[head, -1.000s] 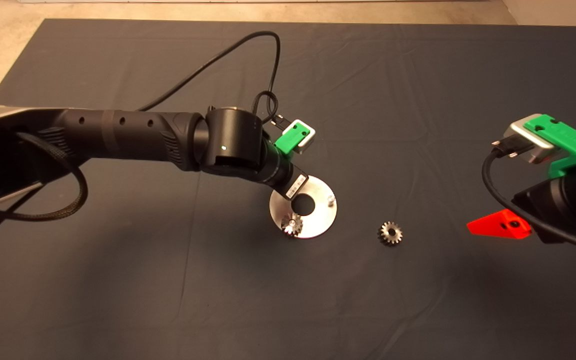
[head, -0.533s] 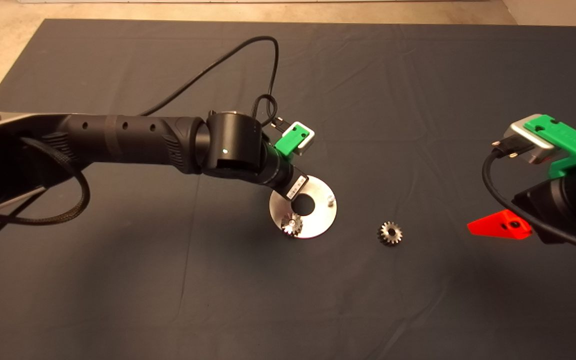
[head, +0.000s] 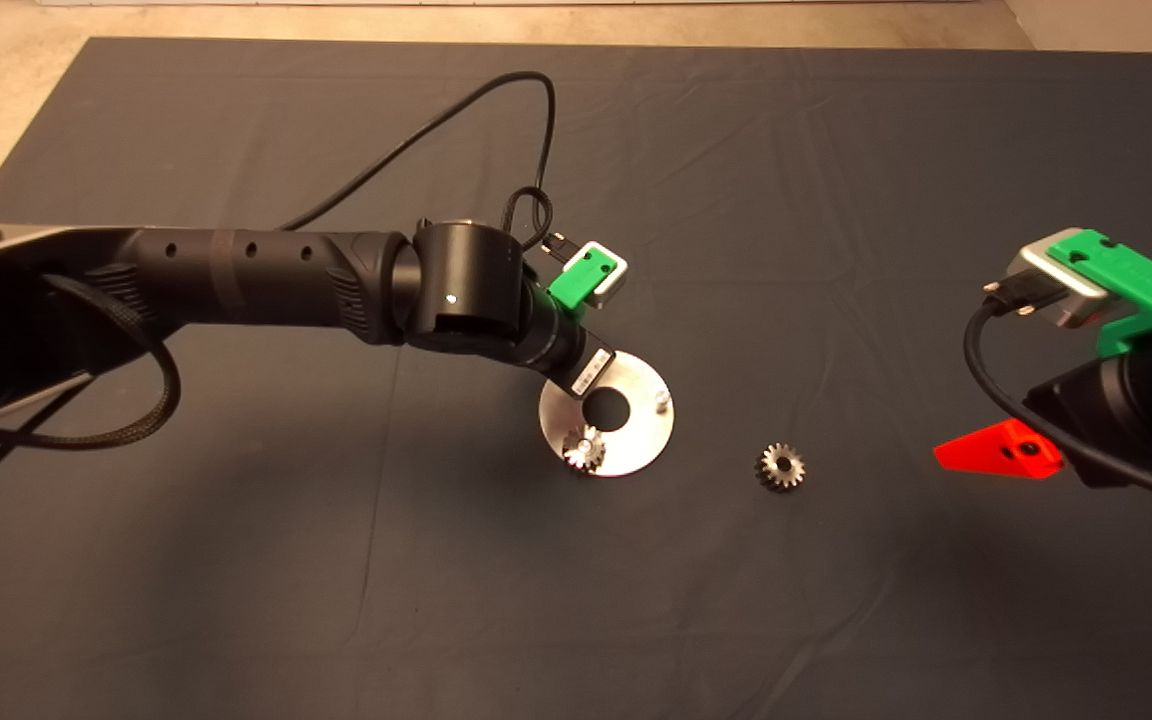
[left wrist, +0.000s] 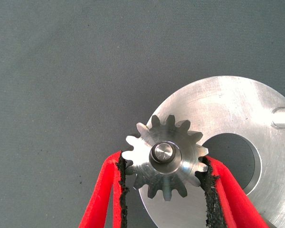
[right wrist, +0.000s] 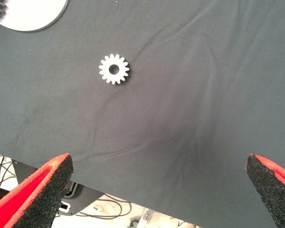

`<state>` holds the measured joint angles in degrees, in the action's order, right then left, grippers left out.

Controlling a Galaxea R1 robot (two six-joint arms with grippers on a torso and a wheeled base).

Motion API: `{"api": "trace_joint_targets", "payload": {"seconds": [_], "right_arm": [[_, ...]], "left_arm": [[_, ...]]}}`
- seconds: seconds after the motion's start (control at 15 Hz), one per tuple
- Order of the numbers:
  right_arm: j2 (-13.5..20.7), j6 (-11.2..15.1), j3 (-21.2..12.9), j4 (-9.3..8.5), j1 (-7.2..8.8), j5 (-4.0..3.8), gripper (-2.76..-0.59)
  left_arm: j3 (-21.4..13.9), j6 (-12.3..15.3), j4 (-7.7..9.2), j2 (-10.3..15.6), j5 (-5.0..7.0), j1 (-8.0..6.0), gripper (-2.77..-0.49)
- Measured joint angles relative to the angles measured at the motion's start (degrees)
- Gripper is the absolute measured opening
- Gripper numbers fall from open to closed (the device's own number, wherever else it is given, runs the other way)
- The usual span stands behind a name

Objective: Install three planetary gears onto the carrier pins

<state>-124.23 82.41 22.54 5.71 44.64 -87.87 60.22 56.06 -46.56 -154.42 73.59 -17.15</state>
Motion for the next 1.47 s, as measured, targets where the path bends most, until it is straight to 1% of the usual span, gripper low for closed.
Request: {"api": "trace_joint_targets", "payload": {"seconds": [0.2, 1.13, 1.47], "right_arm": [[0.0, 0.0, 0.0, 0.00, 0.00, 0.02, -0.63], [0.0, 0.0, 0.0, 0.00, 0.00, 0.02, -0.63], [0.0, 0.0, 0.0, 0.00, 0.00, 0.02, -0.63]], "left_arm": [[0.1, 0.0, 0.01, 0.0, -0.34, 0.01, -2.49], [0.1, 0.5, 0.01, 0.0, -0.34, 0.01, -2.48], [-0.2, 0.5, -0.10, 0.0, -0.17, 0.15, -2.48]]}}
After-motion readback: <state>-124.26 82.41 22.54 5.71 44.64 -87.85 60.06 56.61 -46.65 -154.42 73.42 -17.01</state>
